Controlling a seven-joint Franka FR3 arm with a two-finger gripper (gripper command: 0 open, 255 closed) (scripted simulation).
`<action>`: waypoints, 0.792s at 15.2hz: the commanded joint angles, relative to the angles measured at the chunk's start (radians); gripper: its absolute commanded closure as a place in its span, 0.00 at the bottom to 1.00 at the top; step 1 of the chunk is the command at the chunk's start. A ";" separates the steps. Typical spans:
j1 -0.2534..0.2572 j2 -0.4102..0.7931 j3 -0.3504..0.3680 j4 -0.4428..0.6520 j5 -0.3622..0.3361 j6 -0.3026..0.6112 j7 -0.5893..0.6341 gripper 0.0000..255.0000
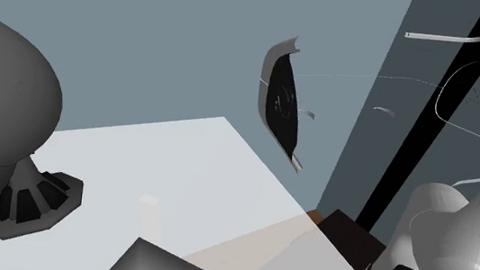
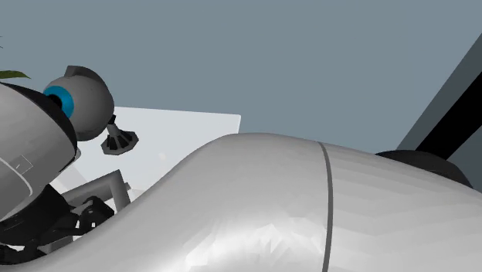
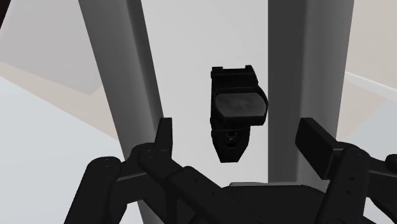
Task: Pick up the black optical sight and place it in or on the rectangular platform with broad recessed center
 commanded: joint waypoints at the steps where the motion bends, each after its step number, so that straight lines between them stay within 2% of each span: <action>1: -0.008 0.016 0.003 0.044 -0.010 -0.030 0.009 0.00; 4: -0.034 0.072 0.026 0.177 -0.045 -0.116 0.043 0.00; 12: -0.034 0.072 0.026 0.177 -0.045 -0.116 0.043 0.00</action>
